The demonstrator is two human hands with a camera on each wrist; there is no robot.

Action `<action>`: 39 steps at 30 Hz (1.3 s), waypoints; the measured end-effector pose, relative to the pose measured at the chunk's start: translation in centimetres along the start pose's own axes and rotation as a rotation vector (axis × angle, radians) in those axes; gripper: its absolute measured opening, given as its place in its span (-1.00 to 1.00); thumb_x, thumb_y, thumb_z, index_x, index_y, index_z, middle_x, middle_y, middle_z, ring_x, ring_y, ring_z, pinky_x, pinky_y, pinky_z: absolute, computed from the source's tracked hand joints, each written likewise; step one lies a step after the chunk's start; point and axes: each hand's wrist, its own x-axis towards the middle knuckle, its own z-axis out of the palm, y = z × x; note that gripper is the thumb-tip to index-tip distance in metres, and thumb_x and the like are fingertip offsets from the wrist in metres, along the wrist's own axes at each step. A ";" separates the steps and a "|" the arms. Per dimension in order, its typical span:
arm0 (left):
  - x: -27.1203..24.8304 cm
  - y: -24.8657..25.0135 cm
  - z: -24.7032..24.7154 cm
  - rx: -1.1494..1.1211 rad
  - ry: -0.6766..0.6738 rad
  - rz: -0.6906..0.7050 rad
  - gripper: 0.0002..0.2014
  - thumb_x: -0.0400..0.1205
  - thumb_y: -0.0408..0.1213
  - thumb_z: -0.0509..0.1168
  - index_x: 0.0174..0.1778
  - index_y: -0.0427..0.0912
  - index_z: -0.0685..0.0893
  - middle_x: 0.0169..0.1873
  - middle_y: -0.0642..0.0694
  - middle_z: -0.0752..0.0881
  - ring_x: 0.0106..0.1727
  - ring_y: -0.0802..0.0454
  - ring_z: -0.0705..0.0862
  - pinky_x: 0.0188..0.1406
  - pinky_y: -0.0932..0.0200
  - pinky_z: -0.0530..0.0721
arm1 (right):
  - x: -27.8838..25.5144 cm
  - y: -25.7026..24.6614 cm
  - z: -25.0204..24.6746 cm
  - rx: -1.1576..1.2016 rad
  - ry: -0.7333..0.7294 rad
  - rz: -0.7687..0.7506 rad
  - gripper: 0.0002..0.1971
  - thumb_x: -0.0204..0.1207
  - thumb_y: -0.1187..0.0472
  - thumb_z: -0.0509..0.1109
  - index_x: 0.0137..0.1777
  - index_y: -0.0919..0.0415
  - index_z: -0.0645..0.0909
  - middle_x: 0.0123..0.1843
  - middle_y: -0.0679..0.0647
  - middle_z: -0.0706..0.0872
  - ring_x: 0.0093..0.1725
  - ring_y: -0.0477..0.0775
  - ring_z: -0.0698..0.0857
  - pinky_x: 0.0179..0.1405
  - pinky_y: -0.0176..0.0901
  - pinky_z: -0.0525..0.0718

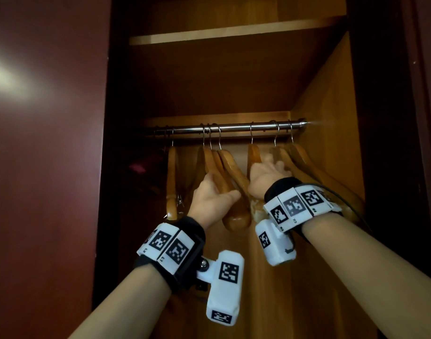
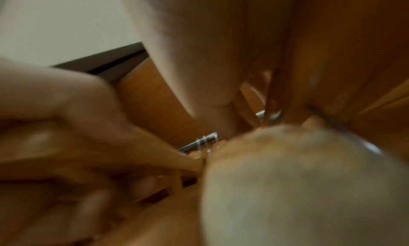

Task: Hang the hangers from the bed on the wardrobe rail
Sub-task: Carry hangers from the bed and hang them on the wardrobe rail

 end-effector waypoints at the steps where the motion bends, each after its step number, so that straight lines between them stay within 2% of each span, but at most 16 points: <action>1: 0.0 0.0 0.0 0.001 0.004 0.000 -0.30 0.45 -0.28 0.45 0.51 -0.15 0.34 -0.01 -0.12 0.73 0.16 -0.22 0.70 0.19 -0.18 0.70 | 0.0 -0.4 0.1 0.006 0.024 -0.045 -0.64 0.53 0.17 0.38 0.31 0.20 0.55 0.44 0.21 0.30 0.42 0.34 0.33 0.33 0.23 0.42; 3: 0.0 0.0 -0.2 0.009 0.004 -0.002 -0.30 0.46 -0.27 0.46 0.51 -0.16 0.34 0.02 -0.15 0.73 0.15 -0.20 0.71 0.18 -0.15 0.71 | -0.1 -1.2 0.4 0.012 0.038 -0.116 -0.69 0.55 0.13 0.37 0.26 0.18 0.58 0.41 0.19 0.39 0.42 0.32 0.34 0.34 0.22 0.40; 6: -0.1 0.0 -0.7 0.011 -0.008 -0.005 -0.30 0.48 -0.27 0.47 0.51 -0.15 0.34 0.05 -0.11 0.71 0.13 -0.12 0.71 0.18 -0.12 0.71 | 0.4 -2.1 0.8 -0.035 -0.003 -0.133 -0.75 0.59 0.13 0.32 0.23 0.17 0.57 0.30 0.19 0.55 0.40 0.28 0.37 0.32 0.18 0.38; 9: -0.2 -0.2 -1.6 0.002 0.012 -0.021 -0.29 0.48 -0.31 0.45 0.54 -0.13 0.32 0.07 -0.15 0.72 0.13 -0.16 0.71 0.17 -0.10 0.72 | 0.8 -2.5 1.3 -0.128 -0.019 -0.106 -0.77 0.59 0.09 0.29 0.19 0.13 0.56 0.17 0.16 0.62 0.38 0.26 0.38 0.33 0.18 0.33; 12: -0.2 -0.6 -2.4 0.018 0.024 -0.024 -0.25 0.48 -0.30 0.44 0.58 -0.10 0.28 0.11 -0.22 0.72 0.16 -0.18 0.70 0.18 -0.12 0.71 | 0.9 -2.9 1.9 -0.208 -0.008 -0.103 -0.89 0.58 0.16 0.28 0.04 0.13 0.57 0.02 0.13 0.63 0.26 0.21 0.47 0.23 0.12 0.38; 14: -0.2 -0.8 -2.7 0.028 0.023 -0.021 -0.21 0.47 -0.27 0.44 0.61 -0.08 0.24 0.12 -0.20 0.72 0.17 -0.17 0.70 0.19 -0.14 0.70 | 0.8 -3.0 2.2 -0.168 -0.045 -0.098 -0.78 0.62 0.20 0.22 0.20 0.16 0.58 -0.07 0.13 0.60 0.05 0.16 0.58 0.04 0.06 0.47; 16: -0.1 -1.0 -2.8 0.033 0.023 -0.018 -0.19 0.46 -0.25 0.44 0.62 -0.07 0.21 0.13 -0.20 0.72 0.19 -0.19 0.69 0.21 -0.16 0.69 | 0.8 -2.8 2.1 -0.118 -0.079 -0.099 -0.67 0.66 0.23 0.15 0.40 0.12 0.48 -0.17 0.12 0.53 -0.13 0.13 0.55 -0.15 0.00 0.51; 19: 0.1 -1.1 -2.7 0.035 0.014 -0.025 -0.14 0.45 -0.22 0.45 0.65 -0.04 0.17 0.18 -0.21 0.70 0.24 -0.22 0.67 0.25 -0.19 0.67 | 1.0 -2.3 1.9 -0.131 -0.079 -0.084 -0.63 0.67 0.24 0.13 0.46 0.09 0.44 -0.29 0.13 0.45 -0.21 0.12 0.52 -0.20 -0.02 0.52; 25: 0.2 -1.2 -2.7 0.047 0.044 -0.020 -0.13 0.41 -0.16 0.46 0.63 -0.05 0.20 0.22 -0.16 0.66 0.25 -0.17 0.66 0.25 -0.16 0.67 | 0.9 -1.9 1.6 -0.154 -0.045 -0.051 -0.72 0.65 0.22 0.18 0.31 0.14 0.56 -0.33 0.13 0.44 -0.32 0.10 0.47 -0.25 -0.05 0.48; 28: 0.1 -1.3 -3.0 0.038 0.061 -0.023 -0.25 0.49 -0.26 0.45 0.59 -0.11 0.28 0.08 -0.07 0.67 0.17 -0.10 0.68 0.21 -0.11 0.69 | 1.1 -1.3 1.7 -0.142 -0.043 -0.024 -0.76 0.64 0.24 0.20 0.23 0.20 0.58 -0.33 0.12 0.44 -0.33 0.09 0.44 -0.24 -0.06 0.48; 30: 0.1 -1.3 -3.1 0.039 0.060 -0.028 -0.28 0.50 -0.29 0.44 0.58 -0.12 0.30 0.04 -0.07 0.67 0.15 -0.11 0.69 0.21 -0.12 0.70 | 1.0 -1.1 1.7 -0.140 -0.042 -0.004 -0.81 0.63 0.24 0.23 0.16 0.24 0.60 -0.31 0.13 0.45 -0.27 0.10 0.48 -0.21 -0.06 0.49; 32: 0.0 -1.2 -3.1 0.039 0.055 -0.033 -0.21 0.46 -0.24 0.46 0.60 -0.11 0.26 0.12 -0.12 0.68 0.19 -0.15 0.67 0.22 -0.16 0.68 | 0.9 -1.1 1.6 -0.137 -0.039 0.014 -0.82 0.62 0.24 0.25 0.13 0.25 0.60 -0.28 0.14 0.46 -0.20 0.12 0.50 -0.20 -0.06 0.49; 35: -0.1 -1.1 -3.0 0.053 0.064 -0.038 -0.08 0.34 -0.11 0.46 0.63 -0.06 0.21 0.21 -0.14 0.66 0.27 -0.17 0.64 0.27 -0.18 0.65 | 0.7 -1.1 1.8 -0.100 -0.013 0.039 -0.84 0.62 0.24 0.25 0.10 0.25 0.62 -0.31 0.14 0.47 -0.22 0.12 0.51 -0.21 -0.03 0.50; 39: 0.0 -1.2 -3.0 0.055 0.065 -0.028 -0.12 0.40 -0.17 0.48 0.63 -0.11 0.22 0.16 -0.10 0.68 0.20 -0.12 0.67 0.24 -0.13 0.67 | 0.3 -1.4 1.6 0.018 0.103 -0.041 -0.86 0.60 0.14 0.30 0.06 0.18 0.59 -0.23 0.10 0.52 -0.25 0.09 0.56 -0.27 -0.06 0.55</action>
